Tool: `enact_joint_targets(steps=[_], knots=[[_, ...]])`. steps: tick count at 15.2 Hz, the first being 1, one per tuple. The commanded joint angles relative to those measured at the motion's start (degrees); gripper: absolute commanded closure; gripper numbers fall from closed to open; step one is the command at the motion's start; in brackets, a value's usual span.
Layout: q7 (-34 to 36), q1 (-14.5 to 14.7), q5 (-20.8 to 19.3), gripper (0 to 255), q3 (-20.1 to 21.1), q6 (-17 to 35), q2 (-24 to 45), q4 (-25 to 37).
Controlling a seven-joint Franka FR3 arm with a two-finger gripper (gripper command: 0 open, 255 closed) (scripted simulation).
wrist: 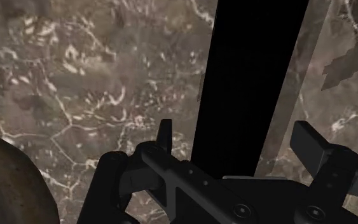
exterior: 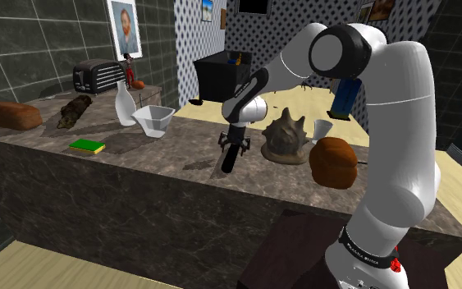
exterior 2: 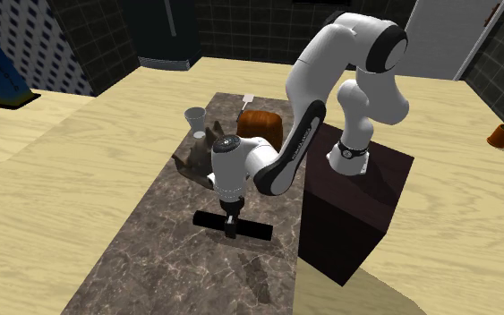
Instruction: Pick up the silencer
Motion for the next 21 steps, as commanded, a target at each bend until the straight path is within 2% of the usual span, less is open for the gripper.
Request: enact_joint_targets(steps=[1,2,3,12,21], knots=[[-0.2,0.0,0.3,0,0.2,1.0,0.9,-0.1],[-0.2,0.0,0.3,0,0.2,1.0,0.9,-0.1],[-0.2,-0.1,0.3,255,0.2,0.9,0.9,0.0],[-0.2,0.0,0.3,255,0.2,1.0,0.9,-0.1],[1.4,0.6,-1.4,255,-0.8,-4.2,-4.2,0.1]])
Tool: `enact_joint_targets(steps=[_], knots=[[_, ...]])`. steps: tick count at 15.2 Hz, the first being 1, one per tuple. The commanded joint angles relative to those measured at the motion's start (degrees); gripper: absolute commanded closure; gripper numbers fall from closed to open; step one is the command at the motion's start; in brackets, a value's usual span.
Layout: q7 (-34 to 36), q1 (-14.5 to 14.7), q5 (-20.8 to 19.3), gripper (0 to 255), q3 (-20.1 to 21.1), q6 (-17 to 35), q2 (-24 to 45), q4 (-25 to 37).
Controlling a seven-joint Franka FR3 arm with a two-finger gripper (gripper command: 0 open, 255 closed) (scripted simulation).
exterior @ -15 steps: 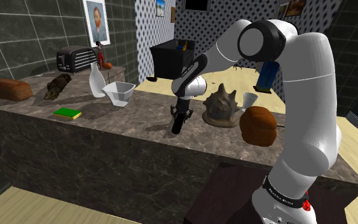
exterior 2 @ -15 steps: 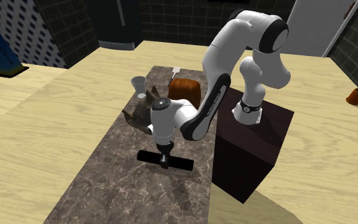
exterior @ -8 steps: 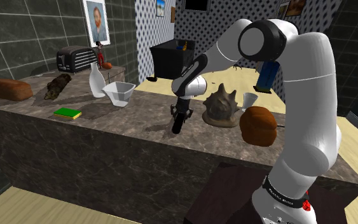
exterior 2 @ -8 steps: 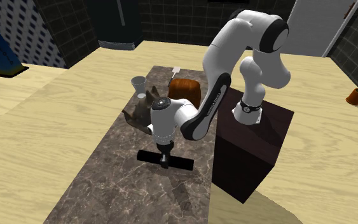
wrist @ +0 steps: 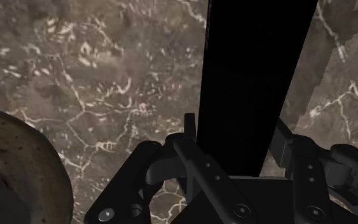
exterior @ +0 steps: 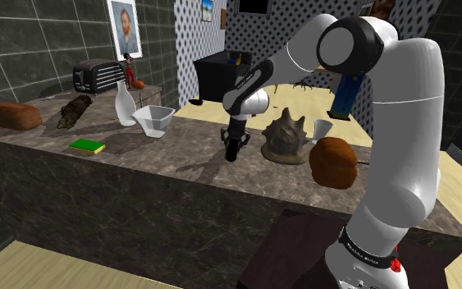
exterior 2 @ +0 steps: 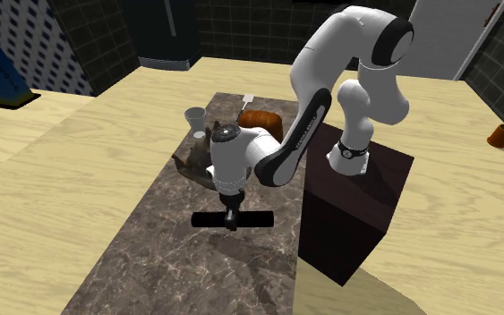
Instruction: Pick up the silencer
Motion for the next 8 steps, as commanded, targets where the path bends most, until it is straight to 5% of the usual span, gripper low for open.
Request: enact_joint_targets(steps=[1,8], knots=[[0.3,0.1,-0.4,255,-0.2,-1.2,-1.1,0.2],[1.2,0.4,-1.3,255,-0.6,-4.4,-3.7,0.9]])
